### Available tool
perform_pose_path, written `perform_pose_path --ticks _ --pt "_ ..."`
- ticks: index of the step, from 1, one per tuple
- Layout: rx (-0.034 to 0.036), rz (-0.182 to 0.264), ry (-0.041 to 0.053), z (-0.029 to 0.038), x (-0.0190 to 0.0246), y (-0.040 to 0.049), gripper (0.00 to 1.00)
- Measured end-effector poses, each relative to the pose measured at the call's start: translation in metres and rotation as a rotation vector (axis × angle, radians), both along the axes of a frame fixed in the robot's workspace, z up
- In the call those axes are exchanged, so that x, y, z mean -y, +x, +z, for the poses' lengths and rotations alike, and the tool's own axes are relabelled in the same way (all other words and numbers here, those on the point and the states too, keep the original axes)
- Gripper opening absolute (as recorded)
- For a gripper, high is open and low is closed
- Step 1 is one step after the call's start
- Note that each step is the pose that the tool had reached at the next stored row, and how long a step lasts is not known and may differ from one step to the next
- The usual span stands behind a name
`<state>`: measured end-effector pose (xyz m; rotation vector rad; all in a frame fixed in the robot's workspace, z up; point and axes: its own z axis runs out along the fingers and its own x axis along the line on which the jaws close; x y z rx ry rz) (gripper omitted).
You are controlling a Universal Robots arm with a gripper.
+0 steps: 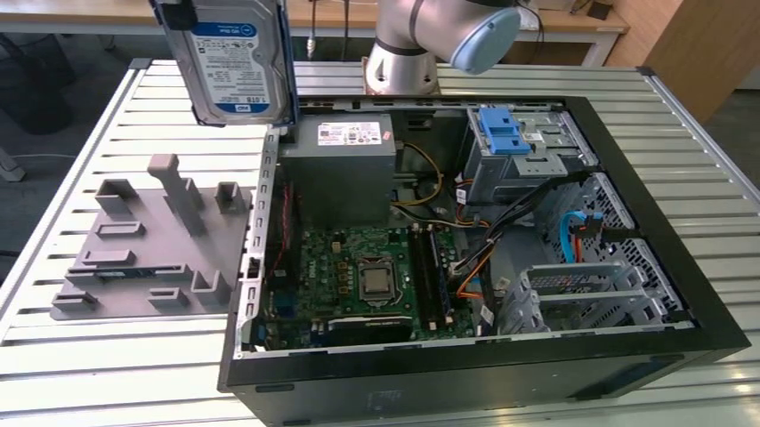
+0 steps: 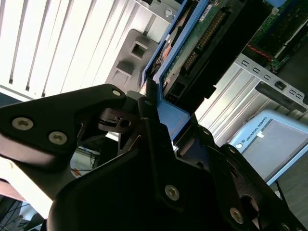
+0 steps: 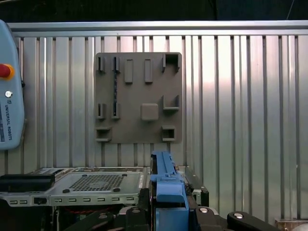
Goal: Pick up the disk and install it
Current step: 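Pick up the disk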
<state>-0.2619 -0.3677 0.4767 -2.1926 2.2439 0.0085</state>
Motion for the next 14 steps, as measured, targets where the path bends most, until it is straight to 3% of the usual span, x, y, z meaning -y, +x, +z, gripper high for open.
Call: perform_pose_path --ticks 9,14 --pt "0.0013 0.000 0.0000 0.0000 0.0090 0.0045 0.36" --pt "0.0013 0.000 0.0000 0.0000 0.0099 0.0114 0.36"
